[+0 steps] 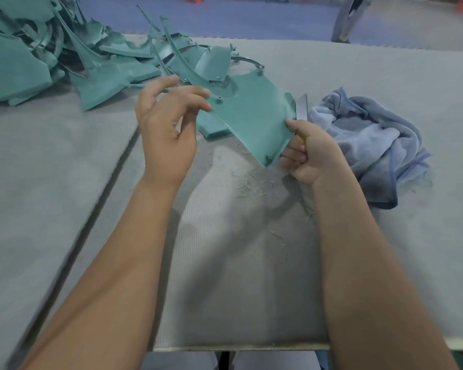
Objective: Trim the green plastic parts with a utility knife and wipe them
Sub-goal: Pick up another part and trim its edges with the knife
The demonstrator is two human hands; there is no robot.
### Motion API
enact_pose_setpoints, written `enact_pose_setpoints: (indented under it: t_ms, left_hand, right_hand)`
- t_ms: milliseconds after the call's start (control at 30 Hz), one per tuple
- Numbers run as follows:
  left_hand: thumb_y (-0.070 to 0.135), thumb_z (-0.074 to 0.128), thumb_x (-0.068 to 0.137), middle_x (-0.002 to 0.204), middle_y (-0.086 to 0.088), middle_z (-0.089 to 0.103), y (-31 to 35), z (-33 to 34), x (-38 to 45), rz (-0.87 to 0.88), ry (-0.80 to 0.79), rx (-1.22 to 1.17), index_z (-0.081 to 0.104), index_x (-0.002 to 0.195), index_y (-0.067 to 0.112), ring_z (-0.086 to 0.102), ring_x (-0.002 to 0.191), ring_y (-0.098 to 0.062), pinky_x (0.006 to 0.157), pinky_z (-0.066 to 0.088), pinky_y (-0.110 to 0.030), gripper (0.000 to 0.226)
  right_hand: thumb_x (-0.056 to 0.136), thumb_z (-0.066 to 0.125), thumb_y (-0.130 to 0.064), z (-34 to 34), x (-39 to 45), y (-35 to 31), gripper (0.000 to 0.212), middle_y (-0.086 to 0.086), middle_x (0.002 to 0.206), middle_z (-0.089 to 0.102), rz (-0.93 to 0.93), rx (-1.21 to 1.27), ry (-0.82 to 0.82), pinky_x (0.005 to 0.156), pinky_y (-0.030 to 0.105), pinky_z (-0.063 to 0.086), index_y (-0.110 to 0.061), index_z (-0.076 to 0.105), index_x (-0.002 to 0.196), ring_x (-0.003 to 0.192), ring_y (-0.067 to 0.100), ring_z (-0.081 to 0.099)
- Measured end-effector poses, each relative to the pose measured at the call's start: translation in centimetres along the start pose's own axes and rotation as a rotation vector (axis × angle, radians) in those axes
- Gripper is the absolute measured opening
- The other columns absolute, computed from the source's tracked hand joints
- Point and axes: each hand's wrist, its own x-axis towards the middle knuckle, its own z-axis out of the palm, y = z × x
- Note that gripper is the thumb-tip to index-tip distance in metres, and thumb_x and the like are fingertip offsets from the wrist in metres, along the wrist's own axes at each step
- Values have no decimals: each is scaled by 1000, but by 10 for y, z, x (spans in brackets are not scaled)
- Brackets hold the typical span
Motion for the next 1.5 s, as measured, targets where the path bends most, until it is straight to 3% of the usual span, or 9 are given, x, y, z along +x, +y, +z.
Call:
enact_pose_setpoints:
  t_ms: [167,233,367,467,600,700,867,1100,1500]
  left_hand:
    - [17,50,98,143,-8,29,0,13,-8,-753,-27,-121,44,135,16,41,130,-13,111,32,-35,38]
    - [29,42,101,140,-5,36,3,16,-7,-965,-11,-388,40,136,15,54,113,0,100,47,-35,38]
    - [28,51,97,112,-3,70,9,29,-9,-1189,23,-900,50,127,9,69,99,-18,77,58,-37,35]
    - [-7,47,90,106,-3,65,12,37,-14,-1216,-121,-872,47,121,10,69,88,-24,61,58,-36,35]
    - [-8,39,97,113,-5,59,1,36,-11,-1293,49,-1016,46,121,17,65,98,-30,62,59,-40,35]
    - [-3,36,100,118,-7,60,-3,36,-12,-1340,97,-1078,47,128,18,64,103,-34,66,59,-42,36]
    - [9,34,104,120,-13,63,-8,34,-11,-1418,99,-1146,49,127,18,66,99,-34,66,60,-42,28]
    - [12,31,106,105,-9,67,-7,34,-9,-1396,172,-1161,48,125,17,69,90,-31,58,59,-42,26]
    - [9,31,106,117,-10,60,-4,33,-8,-1386,223,-1113,46,133,13,63,100,-32,63,60,-43,32]
  right_hand:
    - [103,39,-19,30,6,22,34,-7,37,28,-20,123,2,37,15,18,-20,31,70,29,6,22]
    - [103,41,-17,43,7,33,32,-6,40,31,-30,158,15,37,15,18,-20,31,73,30,6,25]
    - [103,43,-14,58,6,47,27,-1,50,31,-65,140,55,37,15,21,-19,32,78,33,7,26]
    - [102,44,-27,57,3,42,23,-4,47,23,-113,34,55,36,14,16,-21,37,82,33,6,17]
    - [97,23,-63,46,-1,29,48,-3,46,24,-50,1,19,41,17,10,-21,46,91,34,9,15]
    - [103,28,-47,41,1,31,44,-4,46,28,-100,-38,107,44,22,13,-12,54,102,37,9,19]
    - [102,44,-21,40,2,41,26,0,57,49,-317,-202,140,44,21,31,-15,46,76,43,10,37]
    - [97,55,-14,34,4,43,16,0,60,61,-576,-507,118,51,17,42,-19,59,83,48,6,48]
    - [100,46,-17,32,9,47,24,-1,57,51,-579,-704,120,48,28,34,-22,48,77,50,14,38]
